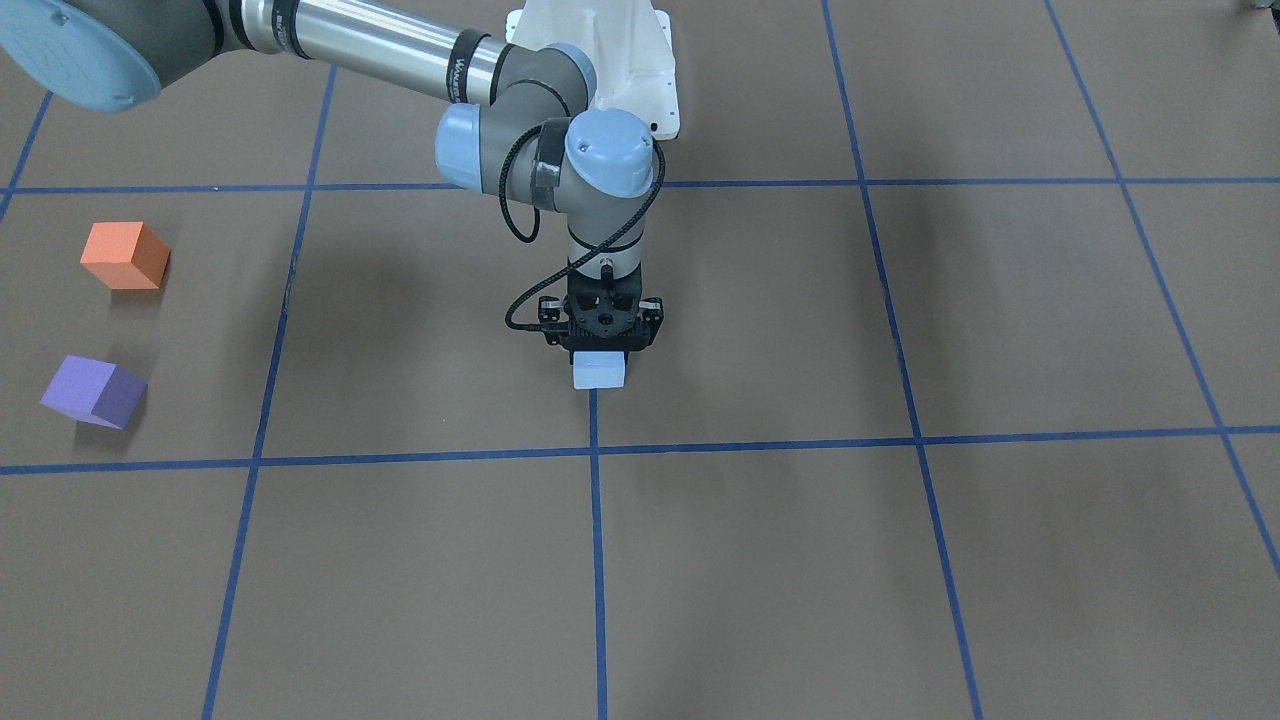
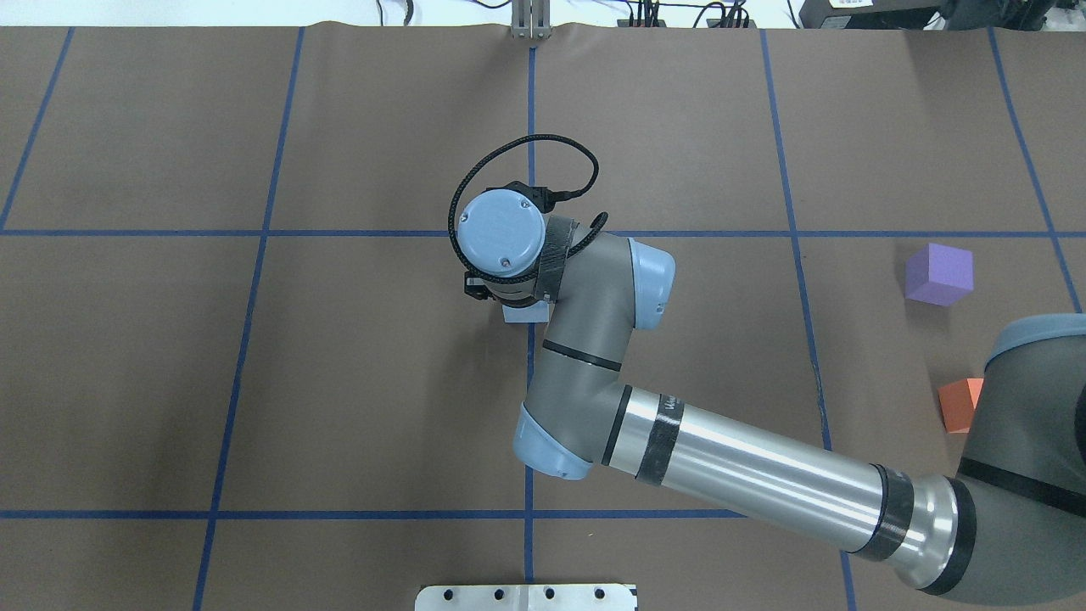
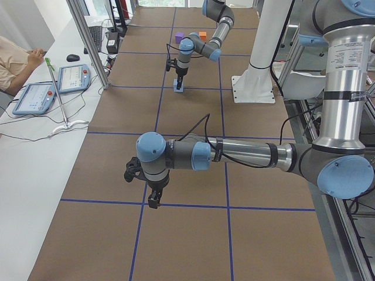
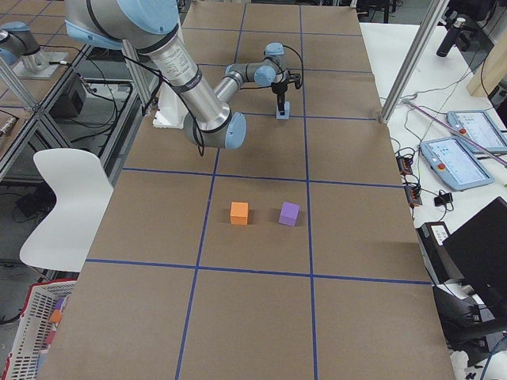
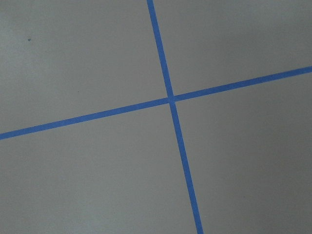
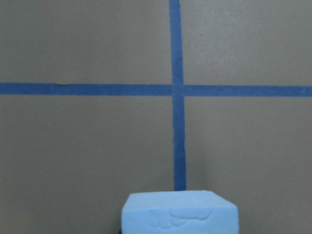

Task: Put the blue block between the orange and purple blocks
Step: 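Lower the right gripper over the light blue cube and grasp it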

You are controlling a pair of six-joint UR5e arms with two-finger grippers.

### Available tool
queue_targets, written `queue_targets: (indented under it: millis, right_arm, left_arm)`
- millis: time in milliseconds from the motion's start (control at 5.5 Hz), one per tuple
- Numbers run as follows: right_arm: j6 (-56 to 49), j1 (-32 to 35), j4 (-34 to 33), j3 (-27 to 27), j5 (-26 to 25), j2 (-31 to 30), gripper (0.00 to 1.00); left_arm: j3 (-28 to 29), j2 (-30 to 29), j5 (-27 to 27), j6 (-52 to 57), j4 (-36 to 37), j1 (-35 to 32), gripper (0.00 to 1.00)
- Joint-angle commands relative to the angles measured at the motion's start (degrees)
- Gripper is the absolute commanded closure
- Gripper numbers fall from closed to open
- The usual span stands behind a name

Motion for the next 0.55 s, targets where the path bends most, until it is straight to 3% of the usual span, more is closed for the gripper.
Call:
queue_targets:
  millis: [0,182,364]
  right_arm:
    - [-0.5,2.8,-0.3,2.5,2.1,-1.0,1.00]
    - [-1.1,6.4,-0.5,9.0,6.6,-5.8,1.00]
    - [-8.5,11.4,-0.8,19.4,10.6,-15.1,1.00]
  left_arm:
    - [0.2,0.2,0.0,-0.2,-0.2,0.1,0.00]
    - [0.2,0.3,0.0,-0.3,-0.2,0.0,0.00]
    - [0.3,0.3,0.0,-0.7,-0.1,0.0,0.00]
